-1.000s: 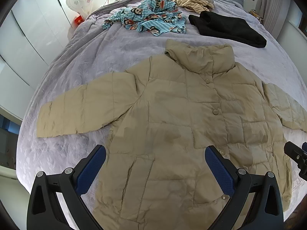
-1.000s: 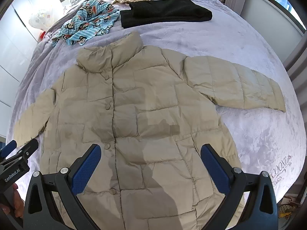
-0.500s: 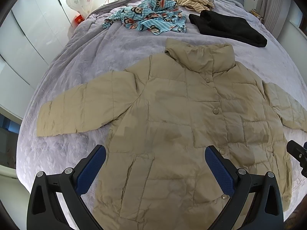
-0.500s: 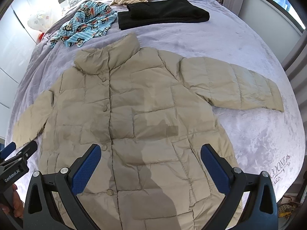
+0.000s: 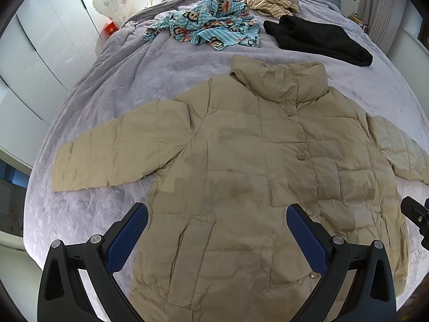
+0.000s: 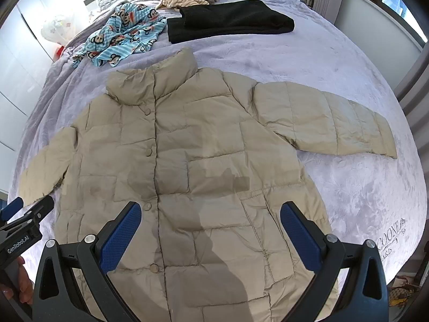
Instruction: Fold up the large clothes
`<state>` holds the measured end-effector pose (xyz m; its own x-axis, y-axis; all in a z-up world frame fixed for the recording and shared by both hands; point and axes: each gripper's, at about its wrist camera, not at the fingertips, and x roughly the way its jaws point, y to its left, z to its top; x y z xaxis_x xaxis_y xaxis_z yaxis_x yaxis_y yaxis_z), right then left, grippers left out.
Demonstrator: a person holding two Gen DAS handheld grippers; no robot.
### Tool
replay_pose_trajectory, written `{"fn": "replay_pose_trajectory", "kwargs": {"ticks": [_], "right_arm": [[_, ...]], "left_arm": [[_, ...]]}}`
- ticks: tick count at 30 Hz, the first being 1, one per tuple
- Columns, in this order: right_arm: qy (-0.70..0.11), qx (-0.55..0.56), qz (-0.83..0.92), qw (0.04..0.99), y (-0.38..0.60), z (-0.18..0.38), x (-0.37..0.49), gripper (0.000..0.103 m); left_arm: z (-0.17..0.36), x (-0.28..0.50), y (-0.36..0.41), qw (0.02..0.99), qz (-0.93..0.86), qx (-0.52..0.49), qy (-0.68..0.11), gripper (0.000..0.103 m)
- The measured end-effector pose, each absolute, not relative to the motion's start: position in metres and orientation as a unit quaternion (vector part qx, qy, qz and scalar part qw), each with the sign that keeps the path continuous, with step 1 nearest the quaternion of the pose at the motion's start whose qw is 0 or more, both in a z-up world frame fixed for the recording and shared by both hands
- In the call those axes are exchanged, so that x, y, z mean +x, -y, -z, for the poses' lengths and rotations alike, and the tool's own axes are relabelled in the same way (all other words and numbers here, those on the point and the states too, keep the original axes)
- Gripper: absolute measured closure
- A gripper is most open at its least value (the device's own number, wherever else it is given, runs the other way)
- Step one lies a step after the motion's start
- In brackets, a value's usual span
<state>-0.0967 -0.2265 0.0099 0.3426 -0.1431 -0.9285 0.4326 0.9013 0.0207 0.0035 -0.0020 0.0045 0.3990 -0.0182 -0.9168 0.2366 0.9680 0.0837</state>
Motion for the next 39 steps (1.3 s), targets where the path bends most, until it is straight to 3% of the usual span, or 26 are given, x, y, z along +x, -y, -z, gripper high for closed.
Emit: {"fn": "replay_pose_trajectory", "kwargs": {"ticks": [39], "right_arm": [[-0.543, 0.13, 0.176, 0.811, 0.2214, -0.0137, -0.0953, 0.0]], "left_arm": [[-0.0061, -0.0013, 0.0024, 0.831, 0.075, 0.102, -0.541, 0.0]]}}
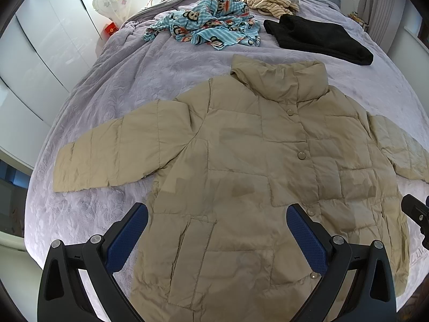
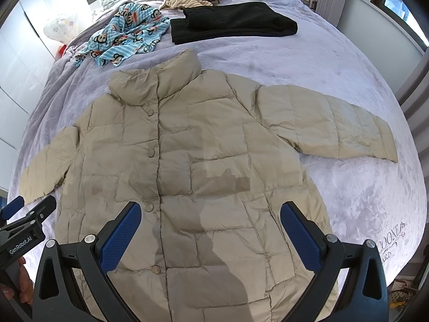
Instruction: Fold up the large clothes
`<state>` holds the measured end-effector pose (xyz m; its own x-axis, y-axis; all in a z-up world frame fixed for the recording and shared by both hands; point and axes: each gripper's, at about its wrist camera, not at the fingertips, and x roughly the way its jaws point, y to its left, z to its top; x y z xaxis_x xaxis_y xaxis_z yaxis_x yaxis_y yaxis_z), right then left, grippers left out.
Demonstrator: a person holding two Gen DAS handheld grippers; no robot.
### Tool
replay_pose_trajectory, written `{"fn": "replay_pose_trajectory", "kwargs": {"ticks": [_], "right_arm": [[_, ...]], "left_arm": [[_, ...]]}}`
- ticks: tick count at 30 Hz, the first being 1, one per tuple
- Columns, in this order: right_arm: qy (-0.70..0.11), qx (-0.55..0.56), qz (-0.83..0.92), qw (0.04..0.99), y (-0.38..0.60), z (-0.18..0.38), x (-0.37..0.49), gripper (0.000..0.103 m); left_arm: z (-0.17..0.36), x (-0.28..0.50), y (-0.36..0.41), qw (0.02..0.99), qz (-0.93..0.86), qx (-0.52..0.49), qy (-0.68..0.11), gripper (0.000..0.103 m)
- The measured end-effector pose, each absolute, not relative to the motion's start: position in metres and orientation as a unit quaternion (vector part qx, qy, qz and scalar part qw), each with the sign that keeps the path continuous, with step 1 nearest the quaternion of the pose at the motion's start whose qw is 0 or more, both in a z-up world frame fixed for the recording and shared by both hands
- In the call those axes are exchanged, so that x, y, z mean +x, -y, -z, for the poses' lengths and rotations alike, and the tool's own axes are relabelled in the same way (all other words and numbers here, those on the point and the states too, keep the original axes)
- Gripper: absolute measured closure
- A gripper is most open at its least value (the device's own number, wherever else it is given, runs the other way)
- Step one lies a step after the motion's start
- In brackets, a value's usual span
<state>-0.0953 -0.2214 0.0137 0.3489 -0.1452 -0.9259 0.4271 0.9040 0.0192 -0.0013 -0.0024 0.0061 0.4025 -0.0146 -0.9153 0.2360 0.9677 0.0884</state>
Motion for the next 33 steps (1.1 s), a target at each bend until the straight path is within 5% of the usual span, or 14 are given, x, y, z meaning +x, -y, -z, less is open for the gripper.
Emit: {"fn": "replay_pose_trajectory", "kwargs": {"ticks": [33], "right_arm": [[-0.543, 0.129, 0.176, 0.811, 0.2198, -0.0119, -0.0931, 0.0]], "left_arm": [[0.0001, 0.0044, 0.0016, 0.829, 0.074, 0.102, -0.545, 0.0]]}}
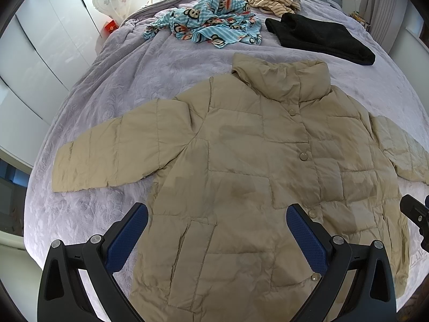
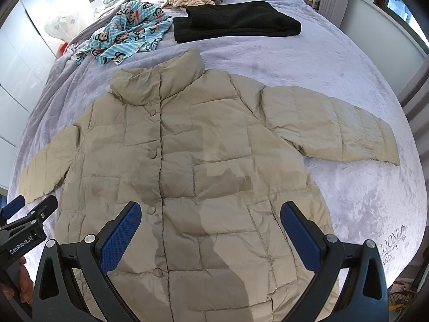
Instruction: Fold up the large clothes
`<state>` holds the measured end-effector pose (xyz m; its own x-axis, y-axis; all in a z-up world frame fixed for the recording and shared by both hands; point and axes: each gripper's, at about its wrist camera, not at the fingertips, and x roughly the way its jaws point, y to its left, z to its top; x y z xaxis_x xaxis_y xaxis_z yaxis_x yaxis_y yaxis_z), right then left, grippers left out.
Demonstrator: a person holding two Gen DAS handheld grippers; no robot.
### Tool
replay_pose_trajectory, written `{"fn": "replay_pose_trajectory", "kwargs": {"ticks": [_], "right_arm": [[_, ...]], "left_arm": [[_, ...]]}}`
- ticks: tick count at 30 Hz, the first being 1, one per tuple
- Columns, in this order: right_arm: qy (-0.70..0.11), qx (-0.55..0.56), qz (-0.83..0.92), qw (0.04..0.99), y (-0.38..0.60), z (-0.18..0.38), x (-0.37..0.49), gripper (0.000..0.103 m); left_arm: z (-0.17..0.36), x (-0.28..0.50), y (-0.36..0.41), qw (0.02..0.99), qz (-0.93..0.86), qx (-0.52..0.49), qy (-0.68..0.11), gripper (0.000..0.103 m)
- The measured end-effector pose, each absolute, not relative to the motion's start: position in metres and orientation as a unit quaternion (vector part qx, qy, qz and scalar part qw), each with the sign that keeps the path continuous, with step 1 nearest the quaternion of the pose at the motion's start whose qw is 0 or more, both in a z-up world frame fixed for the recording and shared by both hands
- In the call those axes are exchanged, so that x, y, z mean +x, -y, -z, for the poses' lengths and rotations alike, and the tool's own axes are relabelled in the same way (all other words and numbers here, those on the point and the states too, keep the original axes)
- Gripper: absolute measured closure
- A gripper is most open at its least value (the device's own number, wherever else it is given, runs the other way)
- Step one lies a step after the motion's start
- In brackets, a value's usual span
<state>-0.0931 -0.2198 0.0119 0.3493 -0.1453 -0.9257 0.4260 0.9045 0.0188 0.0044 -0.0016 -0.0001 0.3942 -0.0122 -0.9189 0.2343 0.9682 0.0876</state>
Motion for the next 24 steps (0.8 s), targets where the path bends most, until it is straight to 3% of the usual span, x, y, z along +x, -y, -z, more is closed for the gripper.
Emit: {"fn": "replay_pose_trajectory", "kwargs": {"ticks": [24], "right_arm": [[-0.56, 0.116, 0.149, 0.807, 0.197, 0.003, -0.072, 0.0]], "left_arm": [[0.013, 0.017, -0.019, 0.818, 0.081, 0.077, -0.564, 0.0]]}}
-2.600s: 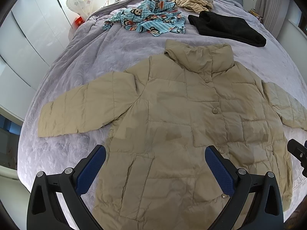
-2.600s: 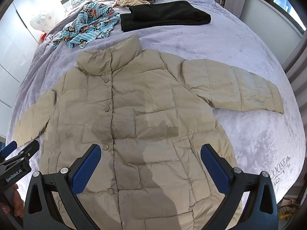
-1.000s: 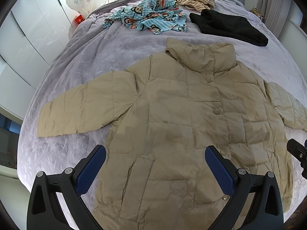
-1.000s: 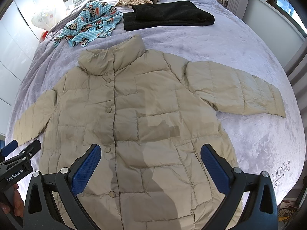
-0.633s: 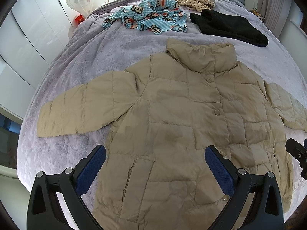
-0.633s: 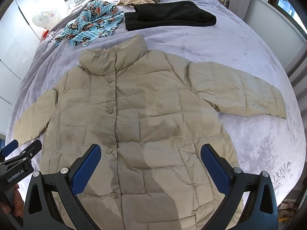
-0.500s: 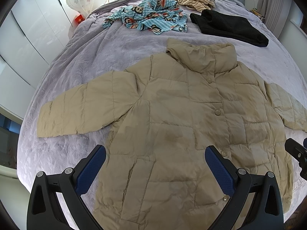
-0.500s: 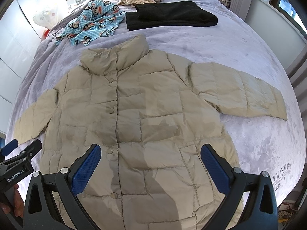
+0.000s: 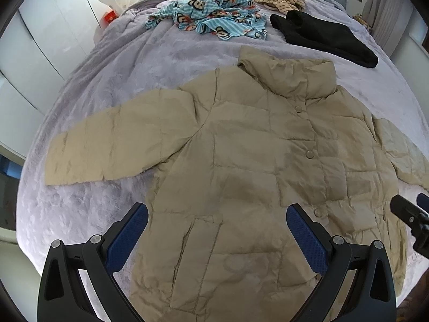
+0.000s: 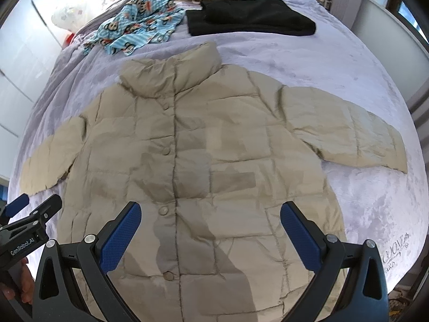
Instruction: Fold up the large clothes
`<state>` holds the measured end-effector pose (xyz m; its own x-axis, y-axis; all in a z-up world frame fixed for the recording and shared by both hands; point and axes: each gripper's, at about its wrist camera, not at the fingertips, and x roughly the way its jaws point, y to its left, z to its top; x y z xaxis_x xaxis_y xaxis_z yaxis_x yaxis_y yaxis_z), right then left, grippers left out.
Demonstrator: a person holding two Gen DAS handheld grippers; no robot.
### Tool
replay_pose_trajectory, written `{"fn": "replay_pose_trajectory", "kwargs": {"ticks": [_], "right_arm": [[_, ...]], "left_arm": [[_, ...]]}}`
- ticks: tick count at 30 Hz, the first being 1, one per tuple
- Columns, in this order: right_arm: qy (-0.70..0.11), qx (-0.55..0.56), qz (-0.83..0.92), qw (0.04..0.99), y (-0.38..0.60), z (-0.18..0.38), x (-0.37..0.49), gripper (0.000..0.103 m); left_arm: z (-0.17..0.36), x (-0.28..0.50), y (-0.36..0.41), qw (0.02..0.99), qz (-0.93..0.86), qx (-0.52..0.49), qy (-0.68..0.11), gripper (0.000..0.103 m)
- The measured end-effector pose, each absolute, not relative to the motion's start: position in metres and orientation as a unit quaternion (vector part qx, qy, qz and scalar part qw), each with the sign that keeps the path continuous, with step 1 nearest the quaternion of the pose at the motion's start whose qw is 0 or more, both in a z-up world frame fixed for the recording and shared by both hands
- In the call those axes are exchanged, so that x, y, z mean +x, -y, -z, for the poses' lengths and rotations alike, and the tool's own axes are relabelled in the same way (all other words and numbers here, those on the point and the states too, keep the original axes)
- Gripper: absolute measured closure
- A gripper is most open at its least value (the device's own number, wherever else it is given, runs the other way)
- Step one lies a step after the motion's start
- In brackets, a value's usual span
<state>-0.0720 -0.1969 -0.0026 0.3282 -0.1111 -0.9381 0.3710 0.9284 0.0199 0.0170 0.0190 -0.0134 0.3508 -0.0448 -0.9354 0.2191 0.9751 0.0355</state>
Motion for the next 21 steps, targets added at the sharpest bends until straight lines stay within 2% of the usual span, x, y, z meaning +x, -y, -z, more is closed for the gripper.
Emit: {"fn": "replay_pose_trajectory", "kwargs": {"ticks": [15, 21], "right_arm": [[-0.583, 0.14, 0.1, 0.794, 0.131, 0.042, -0.032, 0.0], [-0.584, 0.142, 0.056, 0.798, 0.087, 0.063, -0.013, 0.0]], "left_arm": [[0.068, 0.054, -0.135, 0.8, 0.025, -0.013, -0.6, 0.0], [0.099, 0.083, -0.231, 0.794, 0.029, -0.176, -0.581, 0.0]]}}
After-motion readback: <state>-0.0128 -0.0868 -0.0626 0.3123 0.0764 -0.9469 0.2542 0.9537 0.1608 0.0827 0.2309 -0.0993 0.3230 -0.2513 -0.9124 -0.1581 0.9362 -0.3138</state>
